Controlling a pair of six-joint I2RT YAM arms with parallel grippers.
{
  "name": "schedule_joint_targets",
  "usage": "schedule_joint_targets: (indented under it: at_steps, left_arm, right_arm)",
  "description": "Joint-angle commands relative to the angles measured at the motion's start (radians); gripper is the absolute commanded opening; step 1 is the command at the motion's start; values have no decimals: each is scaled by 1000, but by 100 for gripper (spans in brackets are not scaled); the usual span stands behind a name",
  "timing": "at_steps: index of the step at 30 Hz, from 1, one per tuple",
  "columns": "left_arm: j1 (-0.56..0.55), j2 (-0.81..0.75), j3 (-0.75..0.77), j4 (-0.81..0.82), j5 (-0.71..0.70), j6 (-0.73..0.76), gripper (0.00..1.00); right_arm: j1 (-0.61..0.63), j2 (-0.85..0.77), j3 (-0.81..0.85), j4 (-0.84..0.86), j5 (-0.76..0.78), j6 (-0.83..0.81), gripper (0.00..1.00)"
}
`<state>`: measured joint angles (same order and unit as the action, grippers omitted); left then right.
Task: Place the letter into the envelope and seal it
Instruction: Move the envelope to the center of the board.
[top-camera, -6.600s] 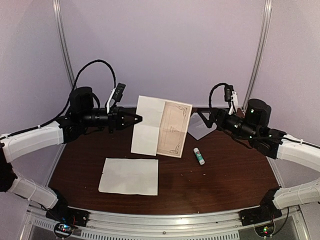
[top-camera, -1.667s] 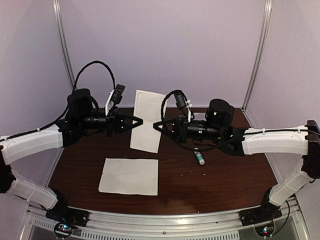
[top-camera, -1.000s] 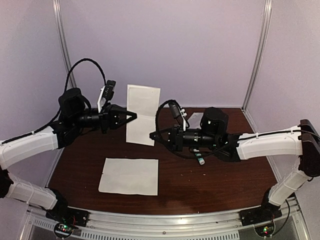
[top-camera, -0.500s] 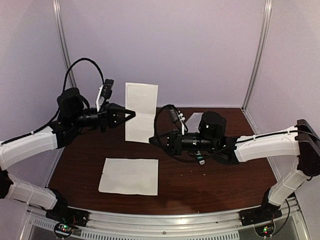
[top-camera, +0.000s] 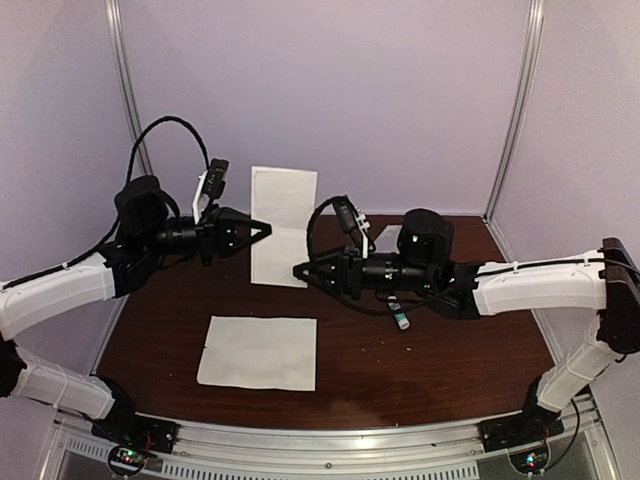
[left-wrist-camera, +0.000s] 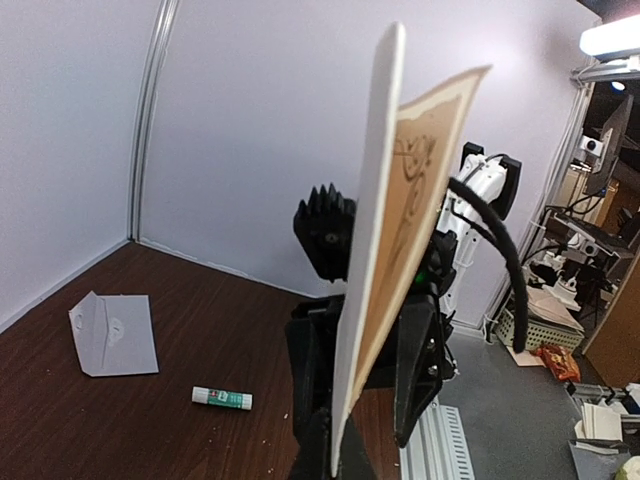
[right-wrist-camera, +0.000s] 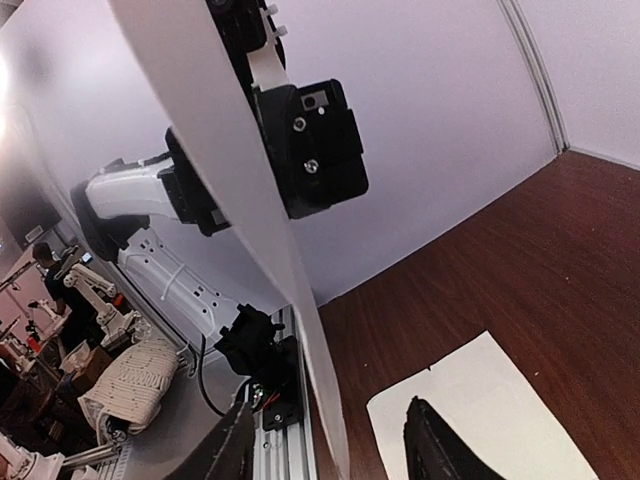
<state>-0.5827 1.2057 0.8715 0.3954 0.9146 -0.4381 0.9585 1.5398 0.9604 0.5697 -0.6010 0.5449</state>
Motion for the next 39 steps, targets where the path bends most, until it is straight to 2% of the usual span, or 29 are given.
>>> schedule_joint_targets:
  at_steps: [1,4,7,10,11,14,15,16,17,19,21,22,25,28,31,36,39]
  left_arm:
    - [-18,12,8,38,34,18,0]
    - [-25,20,7,37,39,16,0]
    - [-32,24,10,37,45,17,0]
    - [-37,28,11,36,48,16,0]
    - [-37,29,11,36,49,16,0]
    - [-38,31,13,34,50,18,0]
    - [-39,32,13,33,51,17,0]
    - [-40,32,14,33,51,18,0]
    - [-40,32,12,33,52,18,0]
    - [-40,34,13,32,53,18,0]
    - [-42,35,13,31,51,18,0]
    - [-42,36,13,31,50,18,0]
    - [-42,35,14,28,49,19,0]
    - [-42,40,15,23,46,20,0]
    - [-42,47,18,15,44,21,0]
    - [-43,55,22,6,34,22,0]
    - [-43,60,24,-1,32,24,0]
  right_arm:
    - [-22,-63,110,-70,32,-106,52]
    - [-33,-67,159,-105,33,-141,52]
    - [-41,-68,200,-129,28,-168,41]
    - [-44,-68,227,-138,21,-179,4]
    - [-45,-66,235,-140,19,-181,0]
    - [-49,-66,246,-139,10,-180,0]
    - [-51,-68,248,-135,10,-177,7]
    - [-53,-71,246,-132,12,-175,20]
    - [-55,-72,247,-127,11,-175,28]
    - [-60,-78,251,-120,14,-174,36]
    - [-67,-85,255,-117,18,-178,37]
    - [-68,-87,257,-117,22,-178,37]
    - [-76,-97,257,-110,32,-180,23]
    - [-79,-107,249,-89,31,-175,14]
    - [-81,-110,244,-76,26,-167,13]
    - [-83,-113,242,-74,23,-164,20]
    - [-83,-118,239,-67,25,-165,2]
